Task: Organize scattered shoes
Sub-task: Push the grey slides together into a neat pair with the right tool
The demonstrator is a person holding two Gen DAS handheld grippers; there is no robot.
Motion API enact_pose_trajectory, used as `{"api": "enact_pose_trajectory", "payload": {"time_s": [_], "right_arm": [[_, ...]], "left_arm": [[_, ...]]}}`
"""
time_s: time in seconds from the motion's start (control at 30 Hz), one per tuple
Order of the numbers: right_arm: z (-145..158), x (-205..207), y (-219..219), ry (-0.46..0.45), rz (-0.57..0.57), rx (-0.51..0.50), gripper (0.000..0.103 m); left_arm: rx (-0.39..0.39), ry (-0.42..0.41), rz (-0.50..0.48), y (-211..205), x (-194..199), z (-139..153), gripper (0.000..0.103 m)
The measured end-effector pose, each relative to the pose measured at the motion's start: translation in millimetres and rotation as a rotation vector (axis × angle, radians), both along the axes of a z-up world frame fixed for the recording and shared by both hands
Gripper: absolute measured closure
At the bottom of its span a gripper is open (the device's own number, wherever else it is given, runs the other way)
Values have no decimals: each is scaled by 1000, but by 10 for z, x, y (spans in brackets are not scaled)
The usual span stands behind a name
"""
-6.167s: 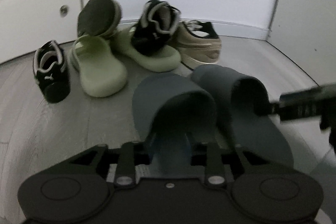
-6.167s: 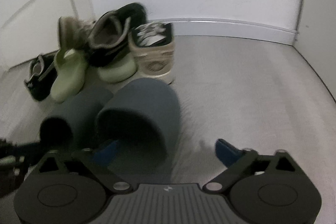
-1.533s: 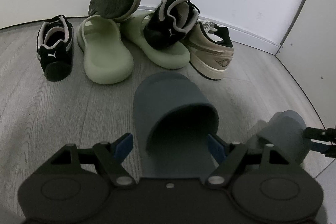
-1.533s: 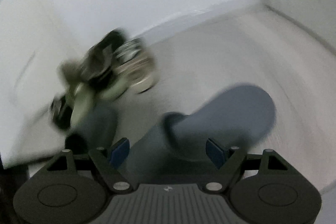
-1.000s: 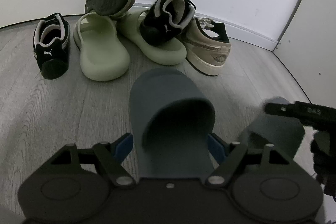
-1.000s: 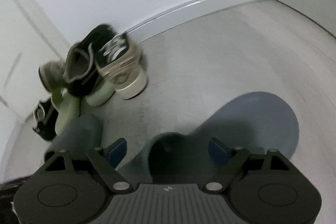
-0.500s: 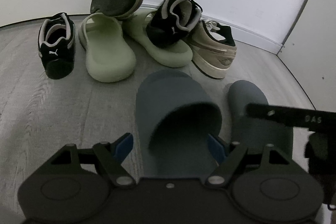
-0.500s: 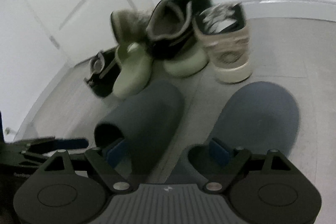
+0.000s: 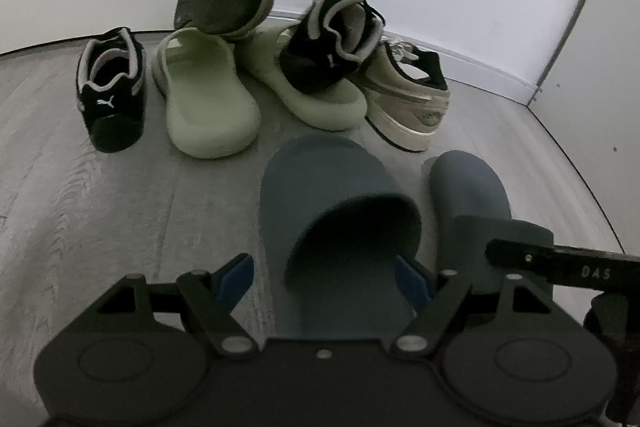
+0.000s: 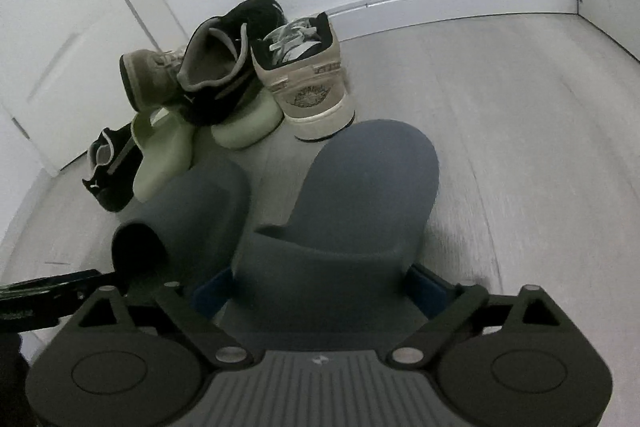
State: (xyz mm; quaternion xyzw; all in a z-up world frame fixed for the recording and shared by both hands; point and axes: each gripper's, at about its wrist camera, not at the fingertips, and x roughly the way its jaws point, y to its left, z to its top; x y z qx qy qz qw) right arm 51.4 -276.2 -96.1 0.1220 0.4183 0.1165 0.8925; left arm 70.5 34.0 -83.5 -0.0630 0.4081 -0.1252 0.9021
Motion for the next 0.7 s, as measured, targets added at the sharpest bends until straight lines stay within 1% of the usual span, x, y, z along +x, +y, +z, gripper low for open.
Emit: {"api": "enact_pose_trajectory", "payload": {"time_s": [0.03,0.13,0.2,0.37,0.53,0.57,0.63,0.67,0.7], "right_arm": [[-7,14,24,-5,8,-2,9],[-11,137,80,-24,121,-5,11],[3,180,117,-28,168,-13,11],[6,197,253,-30,247,-10,11],[52,147,383,-55,205,-54,11],[97,103,418,-91,171,-82,11],[181,47,450,-139,132,-107,11],[225,18,465,-165,117,-115,13],[270,-11,489,-192,119,-119,17]], "left_arm": [[-1,-1,3,8,-1,1,24],[-2,-3,9,21,-3,5,24],[-2,-5,6,18,2,5,24],[9,-19,-2,3,10,29,24],[24,-41,13,74,17,80,24],[26,-41,20,102,17,89,24],[32,-43,35,170,2,124,24],[34,-45,35,209,-14,150,24],[36,-46,31,226,-23,164,24]]}}
